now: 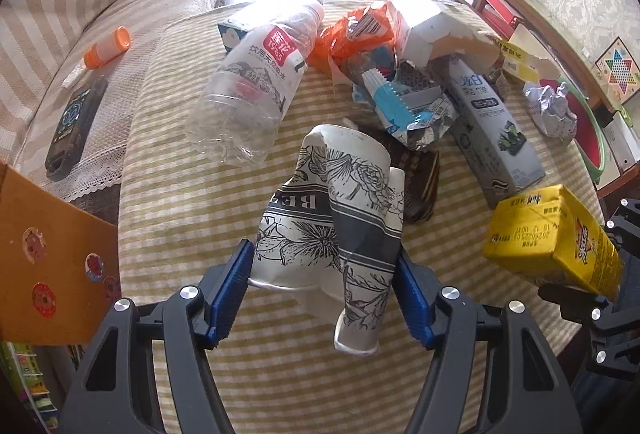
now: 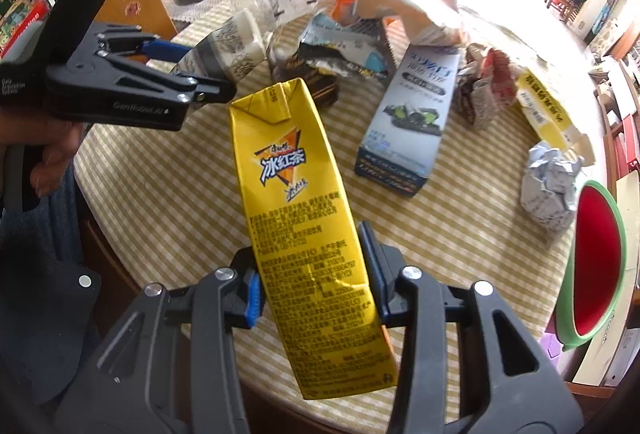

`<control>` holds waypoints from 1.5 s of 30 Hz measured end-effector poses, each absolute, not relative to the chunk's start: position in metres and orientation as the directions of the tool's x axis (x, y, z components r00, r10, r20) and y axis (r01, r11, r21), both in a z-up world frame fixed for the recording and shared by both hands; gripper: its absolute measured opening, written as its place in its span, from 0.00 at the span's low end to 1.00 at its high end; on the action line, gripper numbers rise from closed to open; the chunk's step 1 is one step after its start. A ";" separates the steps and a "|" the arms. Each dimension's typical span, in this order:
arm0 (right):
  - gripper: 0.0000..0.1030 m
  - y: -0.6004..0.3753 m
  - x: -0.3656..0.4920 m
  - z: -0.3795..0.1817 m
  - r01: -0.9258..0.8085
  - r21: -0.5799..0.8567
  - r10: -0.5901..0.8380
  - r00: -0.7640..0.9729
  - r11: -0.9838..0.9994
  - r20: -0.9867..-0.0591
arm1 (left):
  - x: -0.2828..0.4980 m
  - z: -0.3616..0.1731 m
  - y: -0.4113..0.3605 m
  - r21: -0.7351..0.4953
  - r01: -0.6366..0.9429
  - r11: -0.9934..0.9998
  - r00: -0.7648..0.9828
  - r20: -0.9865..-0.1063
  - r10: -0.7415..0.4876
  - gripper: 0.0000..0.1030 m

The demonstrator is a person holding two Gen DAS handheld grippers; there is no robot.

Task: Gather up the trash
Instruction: 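Carry the cup and carton over the red bin and open both tools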

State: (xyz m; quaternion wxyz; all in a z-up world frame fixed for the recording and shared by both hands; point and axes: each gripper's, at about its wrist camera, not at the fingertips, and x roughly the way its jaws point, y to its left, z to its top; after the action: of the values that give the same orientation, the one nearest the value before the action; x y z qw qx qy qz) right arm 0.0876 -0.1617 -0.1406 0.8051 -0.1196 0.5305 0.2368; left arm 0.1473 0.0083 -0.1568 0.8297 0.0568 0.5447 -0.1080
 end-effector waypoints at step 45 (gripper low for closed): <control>0.39 -0.357 0.112 -0.028 -0.041 0.129 0.122 0.670 0.991 -0.733 | 0.146 -0.019 -0.135 -0.065 0.400 0.914 0.569 -0.764 -0.303 0.63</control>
State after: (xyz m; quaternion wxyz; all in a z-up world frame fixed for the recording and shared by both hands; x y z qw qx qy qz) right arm 0.1122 -0.3567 -0.0278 0.9123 0.0506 0.4040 0.0447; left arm 0.1460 -0.1353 -0.0191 0.8839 0.0576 0.4194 -0.1988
